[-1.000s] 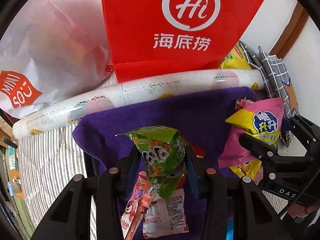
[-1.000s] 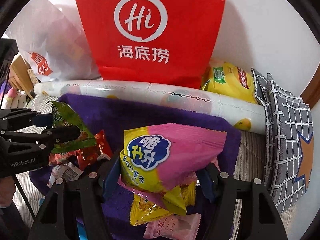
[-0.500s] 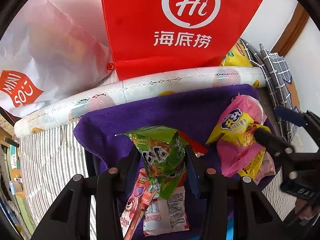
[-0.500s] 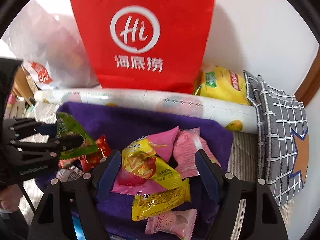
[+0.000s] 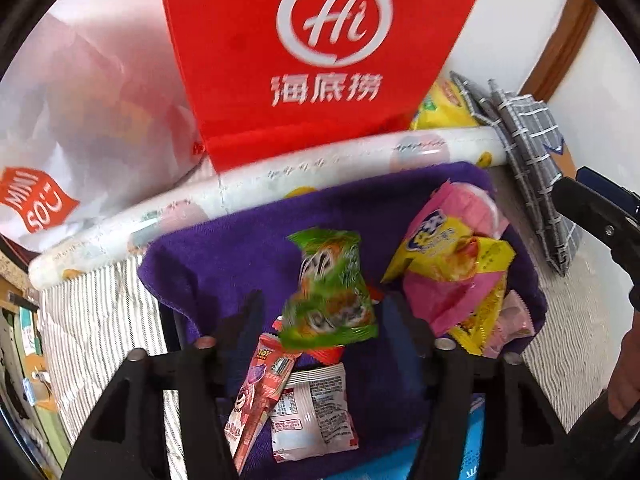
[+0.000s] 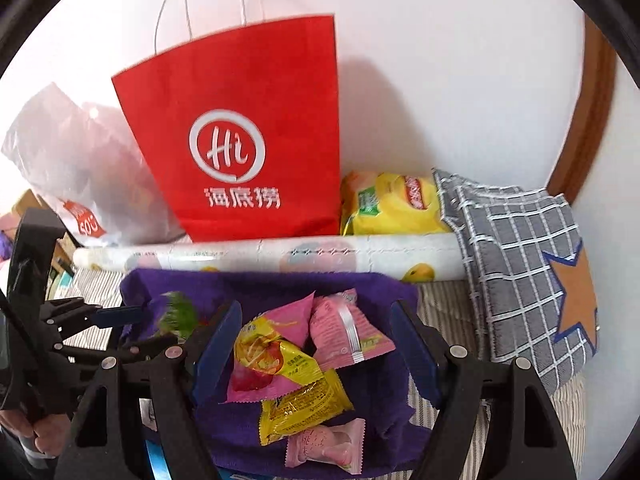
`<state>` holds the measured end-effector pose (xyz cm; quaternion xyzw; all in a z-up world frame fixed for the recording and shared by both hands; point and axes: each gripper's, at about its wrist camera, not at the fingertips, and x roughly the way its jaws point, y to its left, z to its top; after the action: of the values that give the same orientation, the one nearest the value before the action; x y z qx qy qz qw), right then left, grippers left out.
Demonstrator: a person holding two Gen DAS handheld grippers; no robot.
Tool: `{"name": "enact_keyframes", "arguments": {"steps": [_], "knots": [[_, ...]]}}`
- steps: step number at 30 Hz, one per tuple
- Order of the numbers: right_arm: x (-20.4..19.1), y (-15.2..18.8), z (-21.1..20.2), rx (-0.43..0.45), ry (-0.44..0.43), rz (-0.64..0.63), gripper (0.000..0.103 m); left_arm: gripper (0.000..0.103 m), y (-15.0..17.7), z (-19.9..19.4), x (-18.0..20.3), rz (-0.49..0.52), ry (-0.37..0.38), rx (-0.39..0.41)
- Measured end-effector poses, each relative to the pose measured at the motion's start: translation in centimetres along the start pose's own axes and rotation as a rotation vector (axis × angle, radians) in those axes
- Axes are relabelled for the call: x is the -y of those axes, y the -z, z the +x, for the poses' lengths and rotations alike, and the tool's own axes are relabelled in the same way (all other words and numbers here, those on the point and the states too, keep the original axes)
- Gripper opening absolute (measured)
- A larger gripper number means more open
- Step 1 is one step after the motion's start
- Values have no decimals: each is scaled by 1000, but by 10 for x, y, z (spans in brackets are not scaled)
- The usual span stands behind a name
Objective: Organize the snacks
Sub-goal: 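Move both tools back toward the packets beside the tissue box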
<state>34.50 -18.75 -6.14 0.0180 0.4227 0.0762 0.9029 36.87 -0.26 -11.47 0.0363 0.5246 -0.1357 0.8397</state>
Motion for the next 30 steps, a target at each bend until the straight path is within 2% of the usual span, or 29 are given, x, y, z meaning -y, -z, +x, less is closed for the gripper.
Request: {"name": "enact_keyframes", "arguments": {"steps": [6,9,11,14,18,20,25,30], "knots": [[-6,16,-18,10,39,-13,75,67,3,-22,9,29,17,44],[-9,33,-35,20,78,-32,75,67,5,-31,17,43,41,60],[-7,45,-47,28,82,-25,75,67,7,-38,23,58,32,78],[-5,60,-64,30,82,-7,75,67,12,-53,34,94,13,117],[-4,79,-86,43,144,10,75,67,22,-84,47,121,16,209],[-3,88,-96,42,161,22,75,67,28,-95,51,125,23,230],[-3,113,-106,-14,87,89,75,67,57,-111,50,136,37,236],[-14,139,-105,-42,39,100,74,67,91,-117,31,79,47,206]]}}
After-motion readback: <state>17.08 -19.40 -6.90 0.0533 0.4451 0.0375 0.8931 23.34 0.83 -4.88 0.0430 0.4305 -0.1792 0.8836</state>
